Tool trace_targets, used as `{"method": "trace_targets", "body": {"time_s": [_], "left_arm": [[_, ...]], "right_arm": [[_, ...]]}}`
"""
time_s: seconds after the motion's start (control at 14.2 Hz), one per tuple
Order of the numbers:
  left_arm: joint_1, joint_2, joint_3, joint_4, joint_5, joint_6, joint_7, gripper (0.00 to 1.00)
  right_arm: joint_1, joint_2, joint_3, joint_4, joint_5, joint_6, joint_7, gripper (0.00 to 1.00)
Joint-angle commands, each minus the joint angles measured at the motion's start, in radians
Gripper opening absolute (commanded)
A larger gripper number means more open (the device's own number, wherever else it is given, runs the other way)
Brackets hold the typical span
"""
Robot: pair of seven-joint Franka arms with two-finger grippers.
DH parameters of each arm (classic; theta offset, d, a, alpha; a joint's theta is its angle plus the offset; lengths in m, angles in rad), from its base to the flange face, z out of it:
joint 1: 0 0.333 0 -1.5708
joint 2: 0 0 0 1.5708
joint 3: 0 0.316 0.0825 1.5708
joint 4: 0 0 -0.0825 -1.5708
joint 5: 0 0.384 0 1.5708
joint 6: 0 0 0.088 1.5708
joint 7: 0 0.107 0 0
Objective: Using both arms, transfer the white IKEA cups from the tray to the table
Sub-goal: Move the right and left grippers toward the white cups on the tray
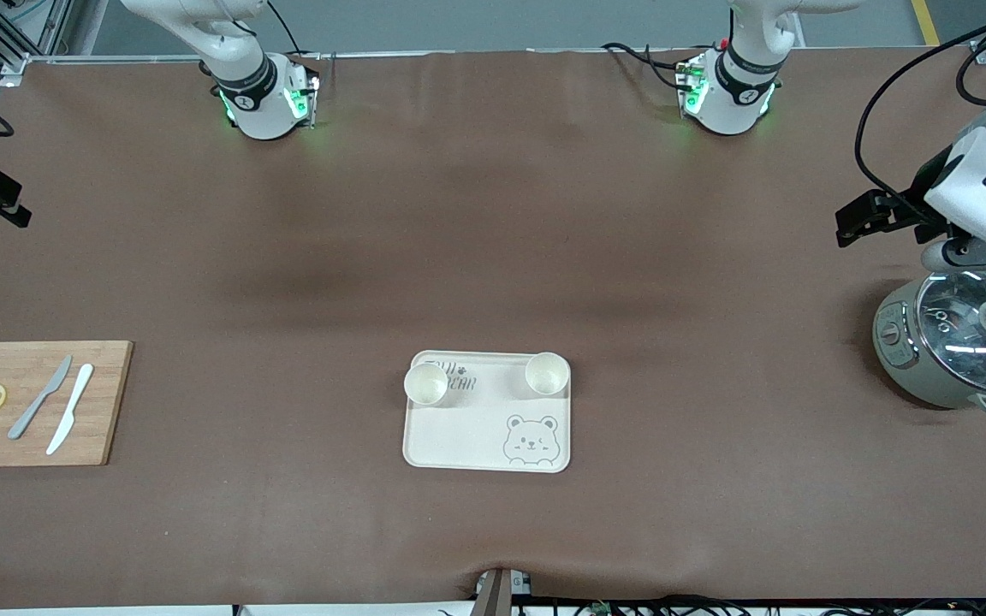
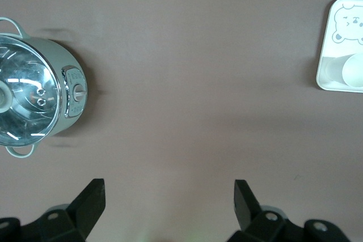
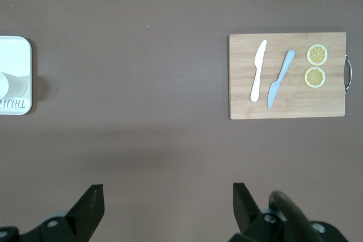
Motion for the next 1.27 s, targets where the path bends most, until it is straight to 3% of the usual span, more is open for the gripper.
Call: {"method": "trace_targets", "body": {"time_s": [0.0, 0.49, 0.85, 1.06, 1.2], "left_arm": [[0.0, 0.012, -0.006, 0.029, 0.028, -0.021, 0.012, 1.0], [-0.005, 0.029, -0.006, 0.029, 0.022, -0.019, 0.013, 1.0], [-0.009, 0.098, -0.006, 0.034, 0.023, -0.005, 0.018, 1.0], [-0.055, 0.144, -0.023, 0.038, 0.022, 0.002, 0.008, 1.0], [-0.113, 0.19, -0.021, 0.045, 0.026, 0.074, -0.008, 1.0]], "right_arm": [[-0.014, 0.013, 0.013, 0.024, -0.011, -0.001, -0.004, 1.0], [-0.021, 0.037, 0.013, 0.044, -0.001, 0.001, 0.0, 1.0], [-0.006, 0.071, 0.015, 0.058, -0.011, 0.007, -0.006, 1.0], [-0.01, 0.082, 0.016, 0.069, -0.002, 0.01, -0.001, 1.0], [-0.018, 0.106, 0.015, 0.07, -0.013, 0.016, -0.003, 1.0]]}}
